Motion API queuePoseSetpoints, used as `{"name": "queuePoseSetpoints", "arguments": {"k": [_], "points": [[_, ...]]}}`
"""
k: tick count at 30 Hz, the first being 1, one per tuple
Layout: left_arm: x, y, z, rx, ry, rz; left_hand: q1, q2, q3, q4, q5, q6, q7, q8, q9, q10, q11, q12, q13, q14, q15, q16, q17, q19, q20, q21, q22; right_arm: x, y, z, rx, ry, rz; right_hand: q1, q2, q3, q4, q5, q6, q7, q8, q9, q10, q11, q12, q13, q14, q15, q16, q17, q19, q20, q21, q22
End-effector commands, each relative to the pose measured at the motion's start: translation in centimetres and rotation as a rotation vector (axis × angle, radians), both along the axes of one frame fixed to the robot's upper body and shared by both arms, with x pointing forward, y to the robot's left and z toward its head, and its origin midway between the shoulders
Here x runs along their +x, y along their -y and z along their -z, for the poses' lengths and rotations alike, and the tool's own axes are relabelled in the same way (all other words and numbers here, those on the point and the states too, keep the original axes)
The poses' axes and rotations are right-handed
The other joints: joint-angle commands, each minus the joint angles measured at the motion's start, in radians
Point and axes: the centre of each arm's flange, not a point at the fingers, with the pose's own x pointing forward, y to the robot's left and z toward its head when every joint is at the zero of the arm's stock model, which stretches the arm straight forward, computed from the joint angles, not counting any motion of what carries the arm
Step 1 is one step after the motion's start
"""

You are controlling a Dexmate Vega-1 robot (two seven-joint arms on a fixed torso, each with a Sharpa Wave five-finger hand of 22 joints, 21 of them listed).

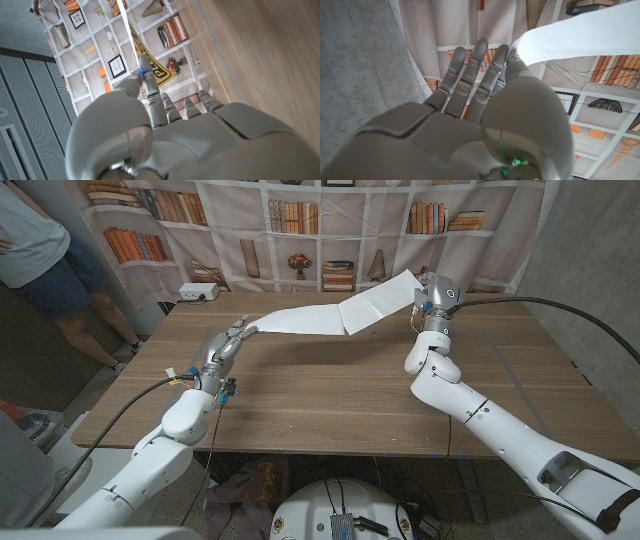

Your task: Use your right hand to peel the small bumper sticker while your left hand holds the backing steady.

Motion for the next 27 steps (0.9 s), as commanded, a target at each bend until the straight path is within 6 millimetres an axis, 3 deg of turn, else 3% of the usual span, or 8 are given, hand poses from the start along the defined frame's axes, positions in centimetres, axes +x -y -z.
{"name": "queuePoseSetpoints", "arguments": {"k": [1, 12, 27], "points": [[-0.2, 0.0, 0.4, -0.007, -0.005, -0.008, -0.005, 0.000, 0.005, 0.000, -0.007, 0.007, 0.001, -0.005, 0.001, 0.003, 0.003, 0.001, 0.001, -0.009, -0.032, 0.000, 0.003, 0.001, -0.004, -0.001, 0.002, 0.3, 1.4, 0.0, 0.006, -0.016, 0.035, 0.002, -0.005, 0.005, -0.001, 0.010, 0.004, -0.005, -0.003, 0.003, 0.006, -0.003, -0.003, 0.004, 0.008, -0.104, -0.001, 0.003, -0.004, -0.136, 0.005, 0.002], [0.2, -0.2, -0.1, 0.004, 0.001, 0.023, -0.008, 0.000, 0.007, -0.001, -0.007, 0.008, 0.003, -0.006, 0.001, 0.003, -0.001, 0.000, 0.001, -0.009, -0.030, 0.000, 0.003, 0.001, -0.005, -0.001, 0.002, 0.1, 1.0, 0.1, 0.002, -0.015, 0.032, 0.001, -0.004, 0.005, 0.000, 0.010, 0.004, -0.008, -0.004, 0.003, 0.006, -0.003, -0.004, 0.004, 0.009, -0.104, -0.002, 0.004, -0.005, -0.136, 0.006, -0.003], [2.2, 0.6, -1.4, 0.054, 0.046, 0.135, -0.012, -0.001, 0.011, -0.003, -0.007, 0.005, -0.001, -0.008, 0.001, 0.004, -0.003, 0.000, 0.001, -0.009, -0.032, 0.000, 0.003, 0.000, -0.006, -0.001, 0.002, -1.2, -3.1, 0.4, -0.051, 0.010, -0.020, 0.000, -0.005, 0.006, 0.000, 0.010, 0.005, -0.008, -0.004, 0.003, 0.007, -0.002, -0.006, 0.005, 0.010, -0.104, -0.004, 0.006, -0.005, -0.137, 0.009, -0.008]]}}
